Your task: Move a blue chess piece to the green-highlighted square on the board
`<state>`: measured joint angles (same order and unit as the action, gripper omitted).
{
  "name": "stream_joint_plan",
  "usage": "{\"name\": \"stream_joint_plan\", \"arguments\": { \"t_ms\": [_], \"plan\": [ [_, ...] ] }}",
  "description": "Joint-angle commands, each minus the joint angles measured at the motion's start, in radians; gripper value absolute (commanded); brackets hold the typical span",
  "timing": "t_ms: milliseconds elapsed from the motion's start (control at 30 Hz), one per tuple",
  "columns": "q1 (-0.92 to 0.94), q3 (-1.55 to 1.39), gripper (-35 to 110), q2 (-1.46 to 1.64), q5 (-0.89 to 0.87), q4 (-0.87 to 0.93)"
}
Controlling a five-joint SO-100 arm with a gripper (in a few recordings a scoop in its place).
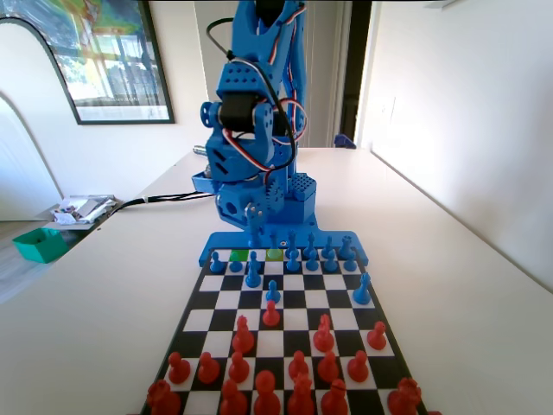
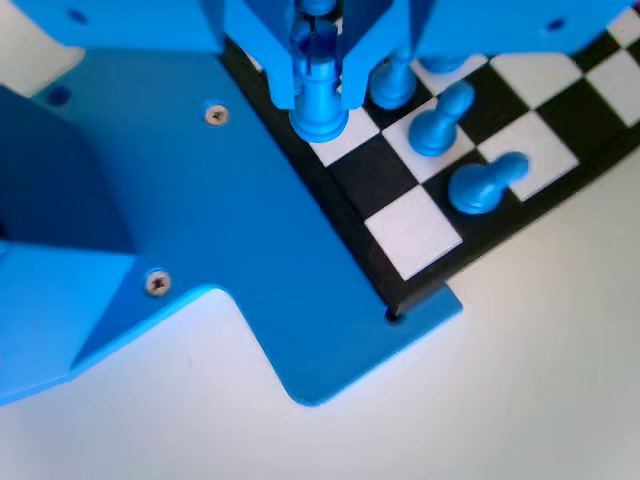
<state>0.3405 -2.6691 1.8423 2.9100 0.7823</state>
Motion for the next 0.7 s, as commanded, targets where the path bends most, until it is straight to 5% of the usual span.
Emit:
{"name": "stream_joint_plan", "arguments": {
  "t_ms": [0,667],
  "plan": [
    [-0.023,-0.012,1,0.058,0.008,-0.015],
    [0.002,-0.057,5,0.043,0.012,-0.117]
  ]
}}
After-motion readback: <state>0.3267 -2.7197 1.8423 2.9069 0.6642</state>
